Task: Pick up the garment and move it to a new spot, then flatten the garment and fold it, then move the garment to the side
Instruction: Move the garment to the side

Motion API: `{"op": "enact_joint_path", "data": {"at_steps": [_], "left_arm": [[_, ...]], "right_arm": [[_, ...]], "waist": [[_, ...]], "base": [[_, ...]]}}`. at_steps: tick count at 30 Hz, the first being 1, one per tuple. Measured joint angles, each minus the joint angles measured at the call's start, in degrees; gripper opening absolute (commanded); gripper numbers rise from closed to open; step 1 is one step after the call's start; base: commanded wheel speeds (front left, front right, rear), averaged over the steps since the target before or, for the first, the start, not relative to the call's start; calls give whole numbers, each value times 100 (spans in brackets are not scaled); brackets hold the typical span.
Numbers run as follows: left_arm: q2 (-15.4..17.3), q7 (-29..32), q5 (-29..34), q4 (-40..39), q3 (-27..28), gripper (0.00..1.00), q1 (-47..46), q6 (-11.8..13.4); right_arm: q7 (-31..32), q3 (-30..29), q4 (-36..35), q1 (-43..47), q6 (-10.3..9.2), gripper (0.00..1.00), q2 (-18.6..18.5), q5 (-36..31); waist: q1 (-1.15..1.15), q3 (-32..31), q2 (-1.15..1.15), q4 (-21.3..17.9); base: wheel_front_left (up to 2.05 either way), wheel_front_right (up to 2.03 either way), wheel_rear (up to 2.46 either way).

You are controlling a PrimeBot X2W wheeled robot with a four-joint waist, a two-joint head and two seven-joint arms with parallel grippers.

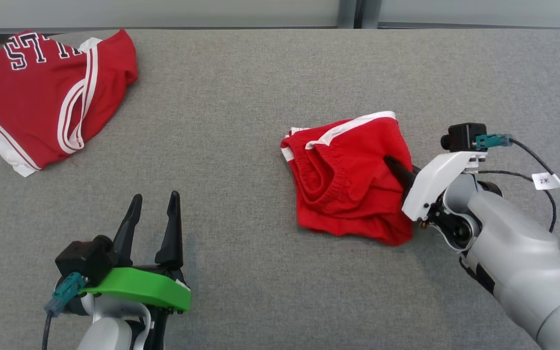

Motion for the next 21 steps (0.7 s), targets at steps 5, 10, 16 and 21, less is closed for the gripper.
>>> {"op": "enact_joint_path", "data": {"at_steps": [5,10,16,21], "left_arm": [[30,-22,0,-100,118,100,-1,8],[45,-24,2,-210,129,100,-3,23],[116,-22,63,-432,100,100,-45,24],[135,-14,111,-656,67,100,-202,24]], "right_arm": [[4,105,-11,-268,0,0,-265,-90],[71,190,16,-555,1,0,-642,-263],[110,97,113,-904,2,0,-1140,-334],[126,34,227,-1135,5,0,-1510,-409]], "waist": [[0,23,0,-71],[0,90,0,-184],[0,263,0,-341],[0,431,0,-429]], "base": [[0,0,0],[0,0,0],[0,0,0],[0,0,0]]}}
